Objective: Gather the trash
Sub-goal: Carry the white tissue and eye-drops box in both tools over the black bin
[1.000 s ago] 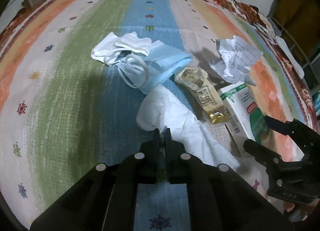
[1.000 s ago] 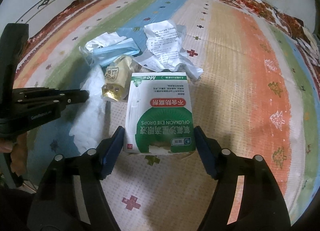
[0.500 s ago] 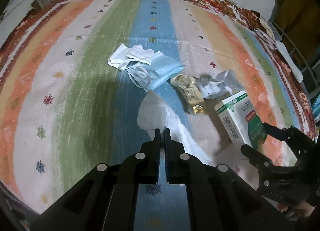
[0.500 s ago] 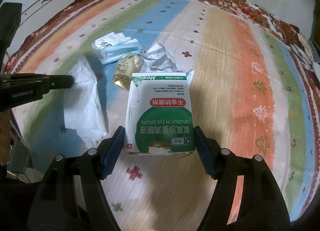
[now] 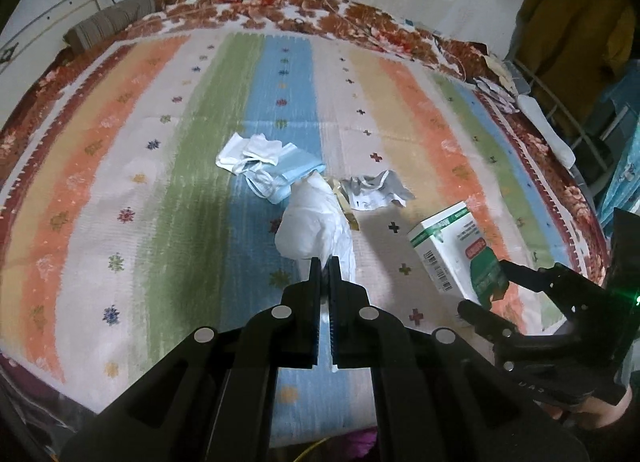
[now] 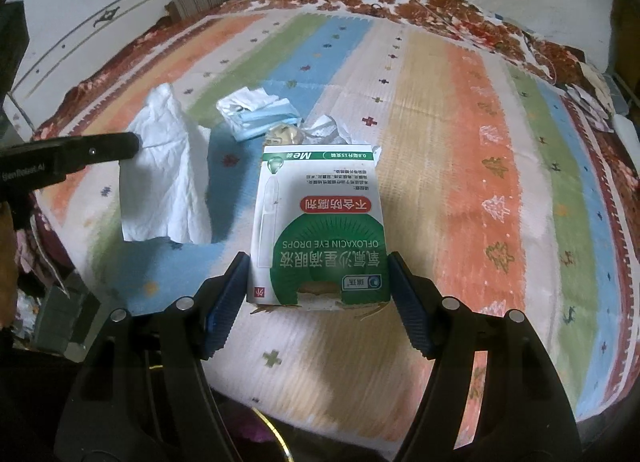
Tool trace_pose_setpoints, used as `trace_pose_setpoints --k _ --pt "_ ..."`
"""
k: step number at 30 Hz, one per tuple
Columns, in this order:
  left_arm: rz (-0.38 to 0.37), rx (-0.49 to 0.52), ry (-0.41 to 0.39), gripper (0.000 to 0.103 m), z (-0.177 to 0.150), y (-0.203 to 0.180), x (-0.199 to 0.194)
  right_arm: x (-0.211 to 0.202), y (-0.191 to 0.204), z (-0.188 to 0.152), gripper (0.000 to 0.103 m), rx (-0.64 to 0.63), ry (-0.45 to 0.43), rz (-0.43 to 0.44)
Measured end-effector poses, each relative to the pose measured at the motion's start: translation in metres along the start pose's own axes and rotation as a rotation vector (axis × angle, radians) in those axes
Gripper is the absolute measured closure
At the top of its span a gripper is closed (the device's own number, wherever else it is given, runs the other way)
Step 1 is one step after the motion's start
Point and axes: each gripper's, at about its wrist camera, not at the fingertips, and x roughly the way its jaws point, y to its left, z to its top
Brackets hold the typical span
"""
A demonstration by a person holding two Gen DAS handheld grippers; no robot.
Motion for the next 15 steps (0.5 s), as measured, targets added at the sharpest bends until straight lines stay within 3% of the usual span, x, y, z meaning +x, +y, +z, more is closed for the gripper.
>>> trace_pose_setpoints --k 15 --pt "-0.044 -0.109 -0.014 0.1 -0.026 0.006 -0.05 -0.077 0.021 -0.026 0.038 0.013 -0.11 0.06"
